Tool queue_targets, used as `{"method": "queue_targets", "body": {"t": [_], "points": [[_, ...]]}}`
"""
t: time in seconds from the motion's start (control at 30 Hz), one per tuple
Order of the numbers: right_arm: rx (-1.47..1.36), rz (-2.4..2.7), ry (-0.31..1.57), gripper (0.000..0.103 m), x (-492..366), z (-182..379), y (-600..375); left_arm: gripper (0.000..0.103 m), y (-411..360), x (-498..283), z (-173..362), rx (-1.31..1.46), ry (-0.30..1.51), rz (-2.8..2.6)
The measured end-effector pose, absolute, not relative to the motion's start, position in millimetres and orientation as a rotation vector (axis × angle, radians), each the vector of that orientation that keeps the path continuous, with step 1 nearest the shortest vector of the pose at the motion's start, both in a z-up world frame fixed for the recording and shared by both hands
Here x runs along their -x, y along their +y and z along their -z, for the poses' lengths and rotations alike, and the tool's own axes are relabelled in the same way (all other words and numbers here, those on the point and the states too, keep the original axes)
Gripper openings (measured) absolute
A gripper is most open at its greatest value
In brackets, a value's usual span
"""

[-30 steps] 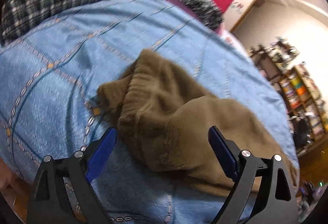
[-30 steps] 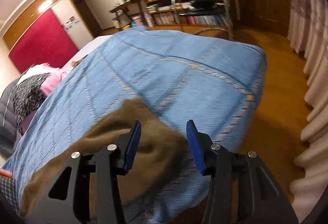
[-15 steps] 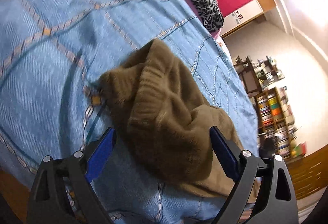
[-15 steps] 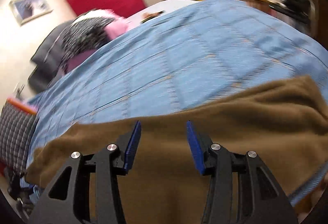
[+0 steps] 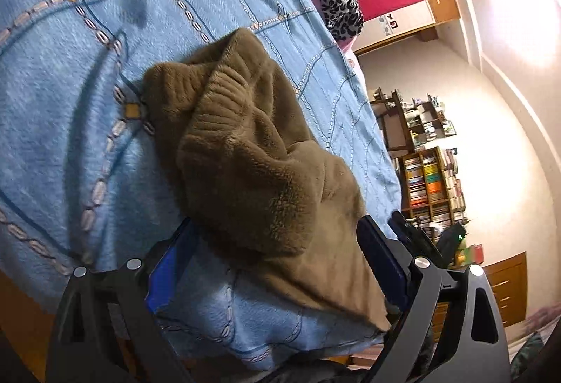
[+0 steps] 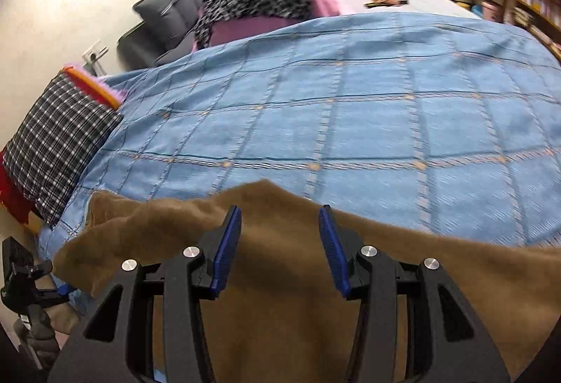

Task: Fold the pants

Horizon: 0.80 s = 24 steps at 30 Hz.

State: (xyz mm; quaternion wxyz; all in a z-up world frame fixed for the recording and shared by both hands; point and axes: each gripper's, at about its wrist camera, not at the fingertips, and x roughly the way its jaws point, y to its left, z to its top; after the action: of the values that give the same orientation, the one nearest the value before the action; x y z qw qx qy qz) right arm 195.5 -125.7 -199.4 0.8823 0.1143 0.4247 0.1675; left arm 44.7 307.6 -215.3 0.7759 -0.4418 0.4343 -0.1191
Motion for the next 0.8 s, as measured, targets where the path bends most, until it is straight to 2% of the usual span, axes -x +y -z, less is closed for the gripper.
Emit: {"method": "queue_targets", "body": {"t": [0.3,0.5,0.53,0.57,0.6,0.63,0.67,0.73,0.8], "points": [[-0.221,-0.328,0.984,0.047,-250,242,-98,0.096,311,-60,222,1.093,0.882,0.249],[-0.242,-0.332,1.052,0.047,-264,269,-90,0.095,315,-76,226,1.149,0.852,0.204],[-0.238,-0.335,1.047,0.047,-263,269,-90,0.089,315,-78,224,1.136,0.841,0.192],[-0.233,-0.338,1.044,0.047,-262,269,-89,0.073,315,-80,221,1.107,0.837,0.175],[-0.224,-0.338,1.041,0.047,-262,269,-89,0.064,315,-83,218,1.076,0.834,0.165],[-0.221,-0.335,1.04,0.041,-262,269,-89,0.046,315,-87,213,1.034,0.826,0.161],[-0.216,-0.331,1.039,0.037,-262,269,-89,0.039,316,-88,209,1.008,0.815,0.166],[-0.2,-0.307,1.03,0.024,-260,266,-90,0.033,318,-92,195,0.936,0.773,0.156],[-0.194,-0.289,1.014,0.021,-257,262,-93,0.03,322,-89,173,0.847,0.691,0.166]]}}
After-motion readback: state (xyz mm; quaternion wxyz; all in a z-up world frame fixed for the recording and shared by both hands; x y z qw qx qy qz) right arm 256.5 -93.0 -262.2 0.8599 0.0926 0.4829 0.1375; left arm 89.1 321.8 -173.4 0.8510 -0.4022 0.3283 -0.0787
